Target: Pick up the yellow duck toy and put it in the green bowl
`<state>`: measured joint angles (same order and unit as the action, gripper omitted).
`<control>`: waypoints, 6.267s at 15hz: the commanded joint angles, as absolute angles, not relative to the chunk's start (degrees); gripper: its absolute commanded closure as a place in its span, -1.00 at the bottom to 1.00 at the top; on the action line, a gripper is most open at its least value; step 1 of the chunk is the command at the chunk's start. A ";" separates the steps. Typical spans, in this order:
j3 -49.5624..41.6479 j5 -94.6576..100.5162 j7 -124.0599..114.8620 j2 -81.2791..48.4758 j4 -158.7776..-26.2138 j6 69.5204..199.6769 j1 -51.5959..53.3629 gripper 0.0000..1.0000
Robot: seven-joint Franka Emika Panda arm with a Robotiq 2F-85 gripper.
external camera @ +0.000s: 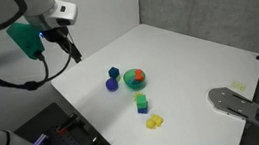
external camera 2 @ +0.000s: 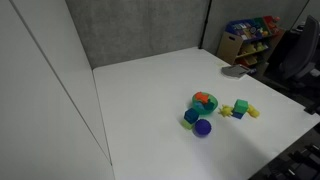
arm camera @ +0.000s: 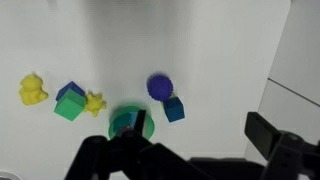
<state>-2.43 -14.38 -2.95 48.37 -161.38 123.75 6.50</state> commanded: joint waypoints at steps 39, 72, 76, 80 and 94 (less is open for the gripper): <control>-10.44 5.06 -25.10 -13.28 -132.20 143.59 -9.01 -1.00; -8.91 -7.74 -9.27 -50.94 -107.07 145.70 -16.07 -0.50; -8.39 -8.82 -8.53 -49.79 -106.75 145.00 -16.64 0.01; -8.52 -9.98 -9.01 -46.31 -107.87 144.40 -16.41 0.22; -8.44 -9.58 -17.18 -30.67 -114.81 147.71 -5.04 0.27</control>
<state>-8.65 -9.66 -14.61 -34.81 -111.34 146.97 -7.47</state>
